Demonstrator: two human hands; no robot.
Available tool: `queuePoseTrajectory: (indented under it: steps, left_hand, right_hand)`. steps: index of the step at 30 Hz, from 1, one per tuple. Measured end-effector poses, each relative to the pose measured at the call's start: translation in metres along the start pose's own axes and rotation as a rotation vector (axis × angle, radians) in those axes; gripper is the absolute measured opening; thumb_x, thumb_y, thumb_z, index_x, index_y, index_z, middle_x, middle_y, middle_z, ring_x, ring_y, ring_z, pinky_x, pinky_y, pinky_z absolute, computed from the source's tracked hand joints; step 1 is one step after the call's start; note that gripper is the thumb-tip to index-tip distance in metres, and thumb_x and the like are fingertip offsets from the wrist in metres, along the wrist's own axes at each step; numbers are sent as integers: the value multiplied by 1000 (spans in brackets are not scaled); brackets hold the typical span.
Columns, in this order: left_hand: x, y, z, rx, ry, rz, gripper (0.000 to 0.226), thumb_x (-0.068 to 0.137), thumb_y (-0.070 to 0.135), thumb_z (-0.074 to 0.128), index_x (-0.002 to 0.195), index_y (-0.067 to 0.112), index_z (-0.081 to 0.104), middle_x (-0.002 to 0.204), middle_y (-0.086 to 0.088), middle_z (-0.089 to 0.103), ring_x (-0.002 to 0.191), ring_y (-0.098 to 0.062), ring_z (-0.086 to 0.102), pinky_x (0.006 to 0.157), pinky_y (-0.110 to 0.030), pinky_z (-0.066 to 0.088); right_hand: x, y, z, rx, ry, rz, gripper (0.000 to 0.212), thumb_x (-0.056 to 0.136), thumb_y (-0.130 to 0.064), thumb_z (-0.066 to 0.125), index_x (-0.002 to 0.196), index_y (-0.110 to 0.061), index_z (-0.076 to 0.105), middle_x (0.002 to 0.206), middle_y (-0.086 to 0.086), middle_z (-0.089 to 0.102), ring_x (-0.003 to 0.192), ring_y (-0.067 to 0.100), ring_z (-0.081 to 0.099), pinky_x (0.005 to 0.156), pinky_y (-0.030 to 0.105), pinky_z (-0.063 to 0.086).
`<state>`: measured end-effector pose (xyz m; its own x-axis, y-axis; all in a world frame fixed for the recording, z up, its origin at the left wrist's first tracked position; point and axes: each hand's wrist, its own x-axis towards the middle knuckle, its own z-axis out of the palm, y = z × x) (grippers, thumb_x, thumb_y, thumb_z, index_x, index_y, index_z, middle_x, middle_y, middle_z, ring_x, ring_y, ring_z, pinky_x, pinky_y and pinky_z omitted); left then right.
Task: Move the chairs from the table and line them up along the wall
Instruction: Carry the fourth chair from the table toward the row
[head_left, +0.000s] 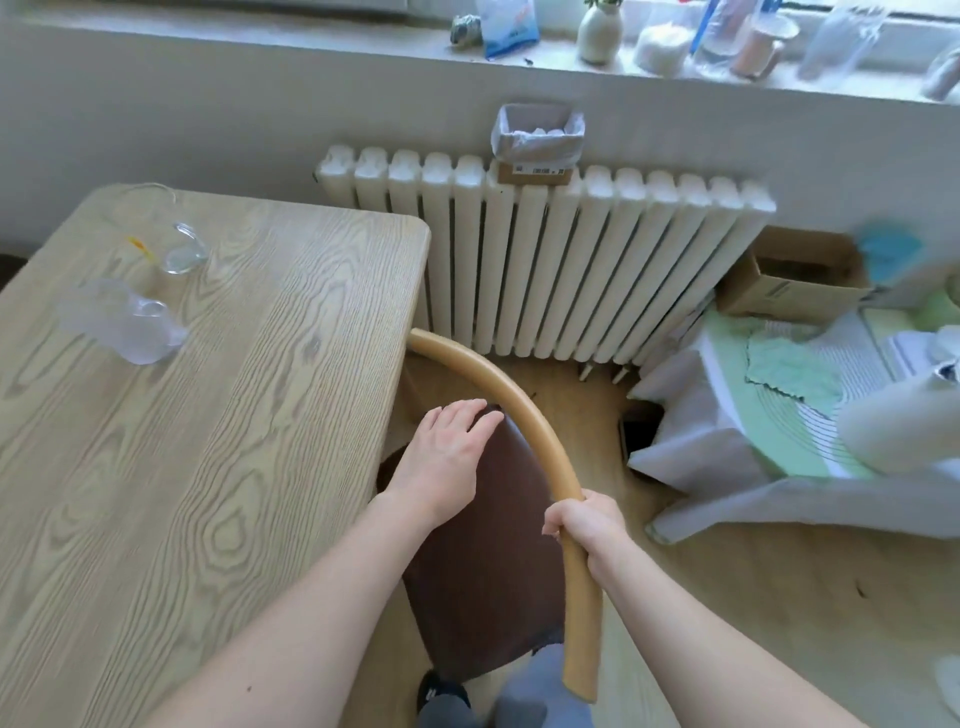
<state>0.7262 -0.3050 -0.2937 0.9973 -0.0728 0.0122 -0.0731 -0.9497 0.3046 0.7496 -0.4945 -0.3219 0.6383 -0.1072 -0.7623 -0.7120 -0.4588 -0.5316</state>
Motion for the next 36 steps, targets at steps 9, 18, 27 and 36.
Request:
queuePoseTrajectory:
  steps: [9,18,27,36]
  left_hand:
    - [-13,46,17,11,-19,70,68,85,-4,50,143,23,28,149,-3,33,139,-22,25,118,-44,14]
    - [-54,131,34,38,-170,170,47,83,4,52,126,22,49,126,0,55,121,-22,48,110,-40,29]
    - [-176,240,47,144,-275,109,18,75,19,61,89,25,49,90,4,63,82,-17,58,65,-29,42]
    - [-290,305,51,188,-301,84,24,72,23,61,94,22,53,94,0,65,86,-22,61,67,-29,44]
  right_hand:
    - [-49,45,-80,-286,71,11,31,41,-10,67,71,-17,64,78,6,64,82,30,62,62,28,46]
    - [-96,123,-159,-468,-31,-57,35,38,-13,67,73,-18,70,70,-1,62,74,20,60,60,26,46]
    - [-172,256,-208,-558,-28,-208,31,49,-9,66,75,-24,61,76,-2,58,73,16,56,55,26,43]
    - [-242,332,-237,-709,143,-331,55,57,-6,56,100,-39,65,90,-8,63,88,19,58,67,27,44]
